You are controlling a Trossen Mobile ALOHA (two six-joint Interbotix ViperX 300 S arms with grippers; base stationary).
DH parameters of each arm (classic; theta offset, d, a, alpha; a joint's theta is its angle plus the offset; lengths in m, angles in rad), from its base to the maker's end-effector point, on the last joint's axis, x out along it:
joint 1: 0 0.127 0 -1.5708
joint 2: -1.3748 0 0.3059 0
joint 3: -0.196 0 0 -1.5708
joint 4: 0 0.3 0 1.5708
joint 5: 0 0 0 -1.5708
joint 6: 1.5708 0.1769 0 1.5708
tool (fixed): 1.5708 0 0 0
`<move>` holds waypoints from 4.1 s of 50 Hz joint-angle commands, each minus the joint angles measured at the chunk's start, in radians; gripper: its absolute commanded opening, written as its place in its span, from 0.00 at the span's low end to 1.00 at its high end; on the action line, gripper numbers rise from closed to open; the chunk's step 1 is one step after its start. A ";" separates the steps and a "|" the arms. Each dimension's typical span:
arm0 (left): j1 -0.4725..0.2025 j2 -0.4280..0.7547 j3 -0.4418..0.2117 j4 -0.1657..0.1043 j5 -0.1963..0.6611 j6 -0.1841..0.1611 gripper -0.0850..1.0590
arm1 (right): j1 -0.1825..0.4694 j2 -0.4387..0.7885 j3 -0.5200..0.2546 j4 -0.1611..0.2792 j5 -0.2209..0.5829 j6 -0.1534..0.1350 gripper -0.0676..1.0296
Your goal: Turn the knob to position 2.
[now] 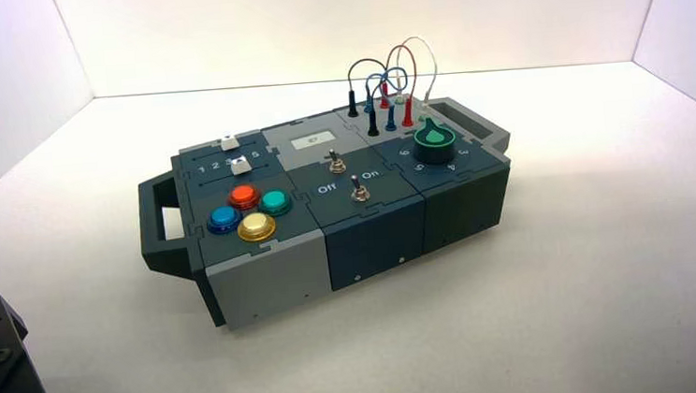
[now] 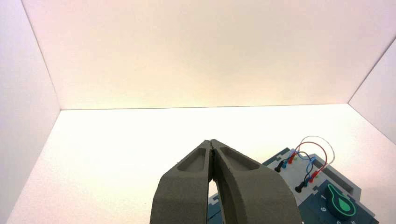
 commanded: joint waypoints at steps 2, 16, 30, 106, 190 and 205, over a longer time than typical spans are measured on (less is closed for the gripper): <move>0.002 0.009 -0.012 0.002 -0.012 0.003 0.05 | 0.002 -0.005 -0.012 0.003 -0.011 0.002 0.04; 0.002 0.008 -0.014 0.003 -0.012 0.005 0.05 | 0.008 0.002 -0.012 0.017 -0.003 0.003 0.04; 0.002 0.011 -0.014 0.002 -0.012 0.008 0.05 | 0.084 0.094 -0.023 0.043 0.005 0.005 0.04; 0.002 0.008 -0.014 -0.002 -0.012 0.006 0.05 | 0.101 0.626 -0.181 0.078 -0.055 0.028 0.04; 0.002 0.008 -0.009 -0.002 -0.018 0.006 0.05 | 0.040 0.629 -0.163 0.078 -0.035 0.031 0.04; 0.002 0.011 -0.011 -0.002 -0.020 0.006 0.05 | 0.040 0.629 -0.163 0.078 -0.029 0.031 0.04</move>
